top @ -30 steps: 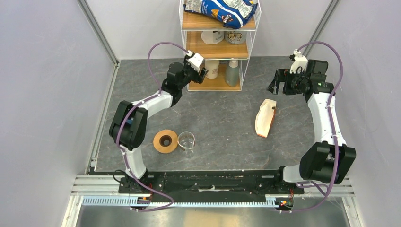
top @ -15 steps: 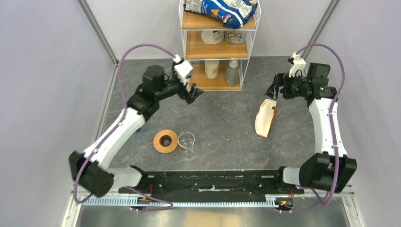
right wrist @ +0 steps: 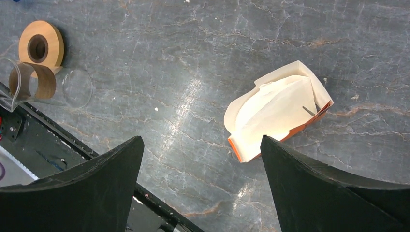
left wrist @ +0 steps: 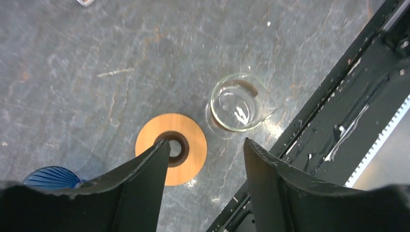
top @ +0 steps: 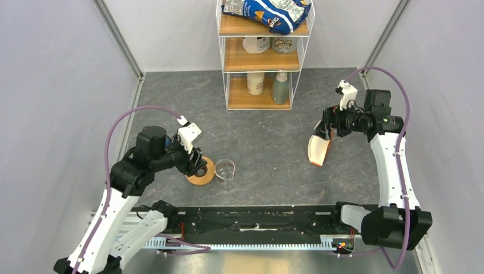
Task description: Place the coffee filter in the dripper
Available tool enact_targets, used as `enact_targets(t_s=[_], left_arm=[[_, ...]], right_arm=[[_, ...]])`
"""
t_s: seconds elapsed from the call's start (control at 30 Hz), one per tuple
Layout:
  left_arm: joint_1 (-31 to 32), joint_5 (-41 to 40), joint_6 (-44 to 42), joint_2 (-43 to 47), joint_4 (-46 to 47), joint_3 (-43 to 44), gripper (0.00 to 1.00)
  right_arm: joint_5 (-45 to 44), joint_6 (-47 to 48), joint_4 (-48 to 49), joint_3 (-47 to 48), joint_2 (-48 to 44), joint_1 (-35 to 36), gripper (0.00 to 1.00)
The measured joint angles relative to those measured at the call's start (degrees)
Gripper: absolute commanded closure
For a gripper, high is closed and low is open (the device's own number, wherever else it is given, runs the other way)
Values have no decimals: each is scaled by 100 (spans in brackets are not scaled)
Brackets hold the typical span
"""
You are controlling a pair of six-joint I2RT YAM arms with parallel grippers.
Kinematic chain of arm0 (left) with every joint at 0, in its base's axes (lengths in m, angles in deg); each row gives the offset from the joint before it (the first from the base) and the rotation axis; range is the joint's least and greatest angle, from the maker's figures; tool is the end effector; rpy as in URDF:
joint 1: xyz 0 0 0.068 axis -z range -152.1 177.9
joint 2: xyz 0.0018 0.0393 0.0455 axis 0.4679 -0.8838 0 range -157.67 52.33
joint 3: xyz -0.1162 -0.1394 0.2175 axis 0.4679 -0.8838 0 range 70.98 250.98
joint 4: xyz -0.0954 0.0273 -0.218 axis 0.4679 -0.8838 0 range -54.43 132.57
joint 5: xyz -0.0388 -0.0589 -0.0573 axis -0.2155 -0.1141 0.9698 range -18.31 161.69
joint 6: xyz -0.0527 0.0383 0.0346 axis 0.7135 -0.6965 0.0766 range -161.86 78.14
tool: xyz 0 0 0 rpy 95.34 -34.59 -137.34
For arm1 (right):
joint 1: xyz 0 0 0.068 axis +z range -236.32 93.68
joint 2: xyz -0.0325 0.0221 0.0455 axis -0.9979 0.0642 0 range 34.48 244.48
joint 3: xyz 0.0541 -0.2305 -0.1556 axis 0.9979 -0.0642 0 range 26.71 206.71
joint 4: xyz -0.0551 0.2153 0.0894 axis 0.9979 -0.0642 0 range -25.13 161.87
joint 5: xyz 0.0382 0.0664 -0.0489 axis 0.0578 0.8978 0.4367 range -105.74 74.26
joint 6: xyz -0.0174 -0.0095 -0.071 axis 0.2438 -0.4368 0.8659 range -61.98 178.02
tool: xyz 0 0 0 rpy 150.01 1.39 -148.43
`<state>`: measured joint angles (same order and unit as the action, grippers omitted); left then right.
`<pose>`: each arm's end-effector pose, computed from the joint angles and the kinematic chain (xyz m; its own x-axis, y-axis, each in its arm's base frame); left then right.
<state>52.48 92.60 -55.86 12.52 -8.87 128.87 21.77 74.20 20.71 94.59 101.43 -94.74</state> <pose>0.0914 -0.0661 0.3428 -0.3259 0.3975 -0.8578 0.7611 0.6486 0.0114 0.2145 0.0062 0.3355 -0.6553 -0.1265 -0.7447 -0.4704 0.8397 0.2713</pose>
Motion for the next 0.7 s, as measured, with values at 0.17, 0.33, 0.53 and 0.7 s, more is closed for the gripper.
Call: enact_targets(t_s=[0.17,0.33,0.53,0.7], left_arm=[[-2,31,-2,-538,-284,-52,40],[20,15,-723,-1106,-793,247,40],[59,232,-1888,-863,-1360,74,41],[284,256,-1976,-734,-1257,-640,41]], right_arm=[[-11,173,-129,68,133,28,1],[-79,389,-264,240,219,35,1],[-129,487,-332,262,216,35,1],[-142,496,-363,262,214,35,1]])
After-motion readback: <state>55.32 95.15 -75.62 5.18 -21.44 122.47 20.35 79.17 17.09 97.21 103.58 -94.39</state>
